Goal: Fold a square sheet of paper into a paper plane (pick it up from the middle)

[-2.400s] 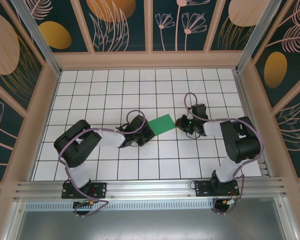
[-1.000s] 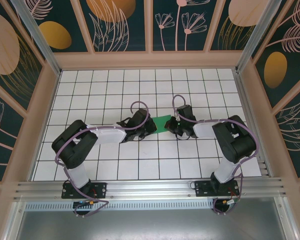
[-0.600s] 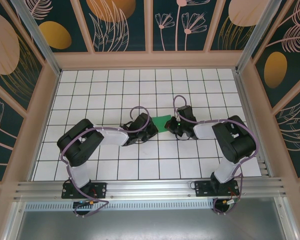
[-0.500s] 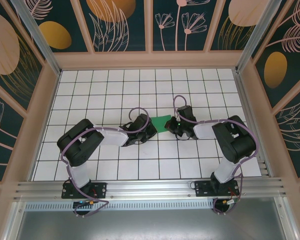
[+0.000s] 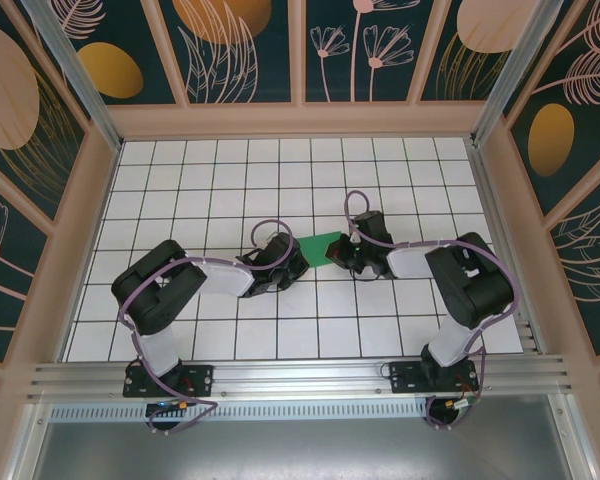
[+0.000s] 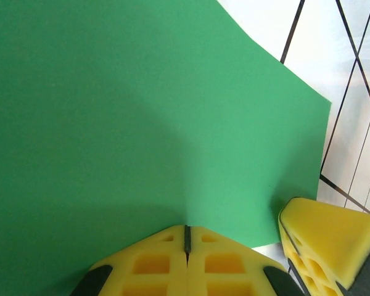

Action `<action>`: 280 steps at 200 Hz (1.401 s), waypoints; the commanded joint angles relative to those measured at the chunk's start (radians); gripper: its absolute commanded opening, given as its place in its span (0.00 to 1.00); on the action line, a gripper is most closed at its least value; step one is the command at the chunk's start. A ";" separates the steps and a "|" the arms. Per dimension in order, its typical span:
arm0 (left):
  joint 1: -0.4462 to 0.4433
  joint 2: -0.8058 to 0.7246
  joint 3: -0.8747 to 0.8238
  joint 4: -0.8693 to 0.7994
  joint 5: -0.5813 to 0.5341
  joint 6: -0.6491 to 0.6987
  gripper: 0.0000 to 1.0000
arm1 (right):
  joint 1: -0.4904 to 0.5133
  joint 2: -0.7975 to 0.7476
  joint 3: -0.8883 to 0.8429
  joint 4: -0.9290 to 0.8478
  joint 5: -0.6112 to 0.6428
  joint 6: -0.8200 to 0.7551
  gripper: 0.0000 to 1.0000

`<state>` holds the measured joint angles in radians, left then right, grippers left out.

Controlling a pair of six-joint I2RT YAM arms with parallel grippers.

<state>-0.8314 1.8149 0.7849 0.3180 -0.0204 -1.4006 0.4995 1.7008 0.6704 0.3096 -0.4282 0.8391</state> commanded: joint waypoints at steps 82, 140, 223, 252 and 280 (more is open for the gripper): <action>-0.001 -0.021 -0.048 -0.046 -0.033 -0.045 0.00 | 0.037 0.086 0.037 -0.050 0.025 -0.027 0.00; 0.000 -0.080 -0.117 -0.120 -0.113 -0.120 0.00 | 0.013 0.091 -0.011 -0.062 0.049 -0.011 0.00; 0.033 -0.168 -0.227 -0.138 -0.157 -0.168 0.00 | 0.002 0.083 -0.033 -0.068 0.054 -0.014 0.00; 0.060 -0.208 -0.239 -0.161 -0.160 -0.144 0.00 | -0.001 0.078 -0.036 -0.078 0.063 -0.018 0.00; 0.087 -0.234 -0.210 -0.182 -0.144 -0.069 0.00 | 0.000 0.066 -0.018 -0.095 0.065 -0.037 0.00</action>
<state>-0.7769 1.6035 0.5724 0.2581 -0.1234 -1.5253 0.5236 1.7588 0.6777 0.3416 -0.4404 0.8246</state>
